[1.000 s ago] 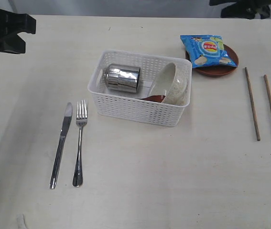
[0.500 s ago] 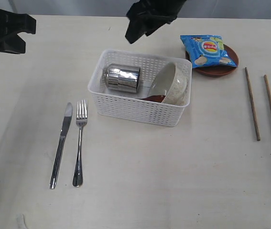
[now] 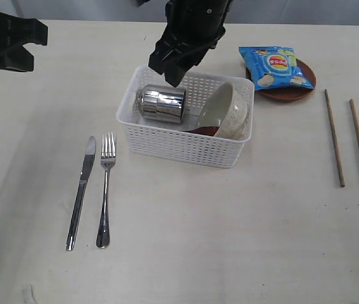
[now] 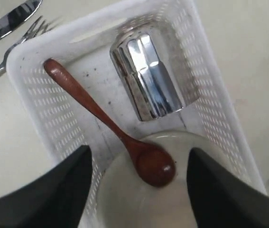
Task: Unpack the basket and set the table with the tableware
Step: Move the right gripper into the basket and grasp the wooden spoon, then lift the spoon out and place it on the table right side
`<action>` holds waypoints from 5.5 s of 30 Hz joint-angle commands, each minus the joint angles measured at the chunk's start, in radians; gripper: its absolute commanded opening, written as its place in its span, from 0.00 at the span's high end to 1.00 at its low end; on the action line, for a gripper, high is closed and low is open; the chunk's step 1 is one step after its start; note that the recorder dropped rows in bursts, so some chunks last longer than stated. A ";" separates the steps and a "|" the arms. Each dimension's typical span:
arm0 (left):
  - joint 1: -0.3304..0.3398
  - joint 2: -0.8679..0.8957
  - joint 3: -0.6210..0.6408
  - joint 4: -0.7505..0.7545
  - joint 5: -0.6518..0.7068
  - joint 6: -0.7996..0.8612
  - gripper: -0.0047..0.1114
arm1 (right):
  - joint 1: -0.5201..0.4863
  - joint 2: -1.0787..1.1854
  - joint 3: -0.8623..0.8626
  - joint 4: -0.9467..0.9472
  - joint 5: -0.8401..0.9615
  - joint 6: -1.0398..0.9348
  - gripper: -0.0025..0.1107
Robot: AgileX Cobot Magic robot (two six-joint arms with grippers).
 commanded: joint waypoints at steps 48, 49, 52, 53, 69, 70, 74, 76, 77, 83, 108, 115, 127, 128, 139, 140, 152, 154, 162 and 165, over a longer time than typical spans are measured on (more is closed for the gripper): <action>0.002 -0.001 0.007 -0.022 0.009 0.000 0.96 | 0.069 0.246 0.091 -0.033 -0.082 -0.022 0.53; 0.002 -0.001 0.007 -0.022 0.009 0.000 0.96 | 0.069 0.246 0.091 -0.036 -0.089 -0.022 0.57; 0.002 -0.001 0.007 -0.022 0.008 0.000 0.96 | 0.069 0.246 0.091 -0.061 -0.098 -0.022 0.77; 0.002 -0.001 0.007 -0.022 0.008 0.000 0.96 | 0.069 0.246 0.091 -0.074 -0.098 -0.026 0.86; 0.002 -0.001 0.007 -0.022 0.005 0.000 0.96 | 0.069 0.117 0.089 -0.136 -0.126 -0.033 0.98; 0.002 -0.001 0.007 -0.022 0.005 0.000 0.96 | 0.069 0.090 0.089 -0.141 -0.136 -0.033 0.98; 0.002 -0.001 0.007 -0.022 0.005 0.000 0.96 | 0.069 0.047 0.089 -0.141 -0.154 -0.033 0.98; 0.002 -0.001 0.007 -0.022 0.005 0.000 0.96 | 0.069 0.040 0.089 -0.141 -0.158 -0.033 0.98; 0.002 -0.001 0.007 -0.022 0.005 0.000 0.96 | 0.069 0.035 0.089 -0.141 -0.159 -0.033 0.98; 0.002 -0.001 0.007 -0.022 0.005 0.000 0.96 | 0.069 0.008 0.089 -0.162 -0.145 -0.020 0.98; 0.002 -0.001 0.007 -0.022 0.006 0.000 0.96 | -0.423 -0.195 0.182 -0.096 -0.062 0.092 0.98; 0.002 -0.001 0.007 -0.022 0.006 0.000 0.96 | -0.675 -0.213 0.481 0.042 -0.259 0.065 0.98; 0.002 -0.001 0.007 -0.022 0.006 0.000 0.96 | -0.850 -0.162 0.683 0.229 -0.409 -0.024 0.98; 0.002 -0.001 0.007 -0.022 0.006 0.000 0.96 | -0.848 -0.153 0.683 0.239 -0.407 -0.038 0.98; 0.002 -0.001 0.007 -0.022 0.006 0.000 0.96 | -0.813 -0.138 0.683 0.363 -0.371 -0.137 0.98; 0.002 -0.001 0.007 -0.022 0.006 0.000 0.96 | -0.810 -0.138 0.683 0.363 -0.369 -0.137 0.98; 0.002 -0.001 0.007 -0.022 0.006 0.000 0.96 | -0.777 -0.083 0.683 0.319 -0.339 -0.067 0.83; 0.002 -0.001 0.007 -0.022 0.006 0.000 0.96 | -0.777 -0.069 0.683 0.333 -0.339 -0.067 0.76; 0.002 -0.001 0.007 -0.022 0.003 0.000 0.96 | -0.777 -0.065 0.649 0.361 -0.330 -0.067 0.67; 0.002 -0.001 0.007 -0.022 0.003 0.000 0.96 | -0.777 -0.085 0.596 0.423 -0.266 -0.067 0.67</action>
